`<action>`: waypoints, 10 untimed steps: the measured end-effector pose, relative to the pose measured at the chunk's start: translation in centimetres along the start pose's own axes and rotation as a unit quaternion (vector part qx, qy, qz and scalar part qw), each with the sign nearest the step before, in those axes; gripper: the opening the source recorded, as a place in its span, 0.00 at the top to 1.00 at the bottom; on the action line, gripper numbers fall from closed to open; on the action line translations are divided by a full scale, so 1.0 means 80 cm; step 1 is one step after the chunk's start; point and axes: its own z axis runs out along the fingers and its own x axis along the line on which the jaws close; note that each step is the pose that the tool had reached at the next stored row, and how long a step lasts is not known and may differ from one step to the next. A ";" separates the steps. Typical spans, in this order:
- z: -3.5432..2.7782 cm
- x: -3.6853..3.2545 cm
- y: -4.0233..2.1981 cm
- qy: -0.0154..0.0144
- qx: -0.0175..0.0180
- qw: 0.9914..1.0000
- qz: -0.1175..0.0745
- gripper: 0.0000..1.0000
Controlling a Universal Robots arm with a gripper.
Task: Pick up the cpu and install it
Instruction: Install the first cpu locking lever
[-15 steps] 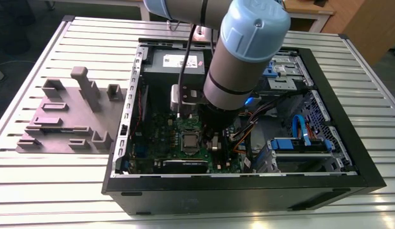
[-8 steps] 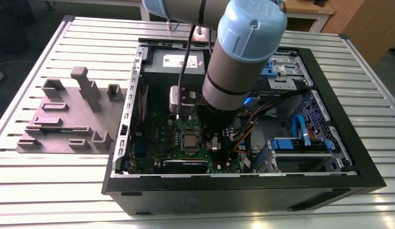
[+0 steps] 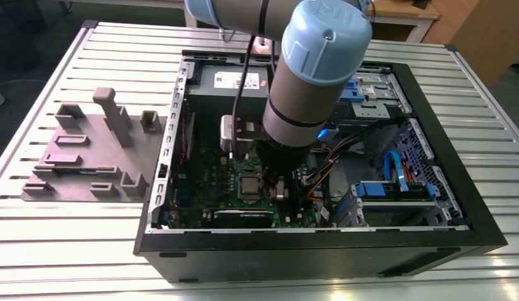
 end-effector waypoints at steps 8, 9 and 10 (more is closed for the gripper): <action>0.0075 0.0001 -0.0006 0.000 0.000 1.000 -0.003 0.90; 0.0080 0.0002 -0.0007 0.000 0.000 1.000 -0.003 0.90; 0.0086 0.0001 -0.0007 0.000 0.000 1.000 -0.003 0.90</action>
